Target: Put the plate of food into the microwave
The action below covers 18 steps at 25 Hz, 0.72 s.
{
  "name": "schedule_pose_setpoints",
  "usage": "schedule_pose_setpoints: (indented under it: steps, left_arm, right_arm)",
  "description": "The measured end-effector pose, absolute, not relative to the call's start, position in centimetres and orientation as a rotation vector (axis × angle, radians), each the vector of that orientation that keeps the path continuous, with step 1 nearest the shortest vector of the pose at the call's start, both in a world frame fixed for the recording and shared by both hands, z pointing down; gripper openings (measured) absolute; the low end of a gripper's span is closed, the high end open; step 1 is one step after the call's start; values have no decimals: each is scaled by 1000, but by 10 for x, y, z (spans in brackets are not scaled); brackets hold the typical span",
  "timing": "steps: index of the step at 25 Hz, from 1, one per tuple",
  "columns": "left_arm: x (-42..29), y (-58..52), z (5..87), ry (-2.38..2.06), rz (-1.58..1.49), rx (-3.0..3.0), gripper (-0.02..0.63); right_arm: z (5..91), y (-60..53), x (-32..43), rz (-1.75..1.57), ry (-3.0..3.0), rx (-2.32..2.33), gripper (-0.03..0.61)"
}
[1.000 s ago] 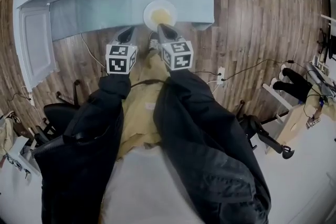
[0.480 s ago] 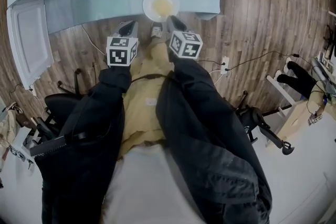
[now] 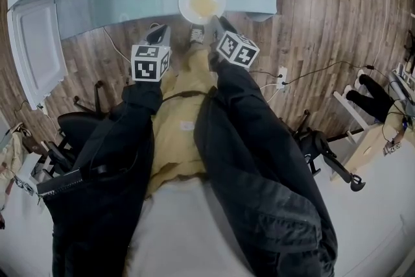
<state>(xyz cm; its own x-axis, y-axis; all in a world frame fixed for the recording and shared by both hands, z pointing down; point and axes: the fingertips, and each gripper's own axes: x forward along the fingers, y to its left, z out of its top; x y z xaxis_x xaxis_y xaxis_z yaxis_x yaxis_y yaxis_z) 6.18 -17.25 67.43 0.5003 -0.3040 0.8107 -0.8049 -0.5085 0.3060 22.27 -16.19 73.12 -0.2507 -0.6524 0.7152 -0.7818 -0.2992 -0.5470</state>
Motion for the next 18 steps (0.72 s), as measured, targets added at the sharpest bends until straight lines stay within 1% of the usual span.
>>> schedule_pose_setpoints:
  steps: [8, 9, 10, 11, 15, 18]
  left_arm:
    - [46, -167, 678, -923, 934, 2026, -2]
    - [44, -166, 678, -927, 933, 2023, -3]
    - [42, -166, 678, -930, 931, 2019, -3]
    - [40, -166, 677, -933, 927, 2016, -3]
    - [33, -165, 675, -942, 913, 2015, -2]
    - [30, -166, 675, -953, 901, 2017, -2]
  right_arm:
    - [752, -164, 210, 2016, -1779, 1847, 120]
    - [751, -165, 208, 2068, -1789, 1845, 112]
    - [751, -166, 207, 2117, -1801, 1842, 83]
    - [750, -166, 206, 2164, -1812, 1842, 70]
    - [743, -166, 205, 2318, -1873, 1841, 31]
    - [733, -170, 207, 2358, -1958, 1835, 11]
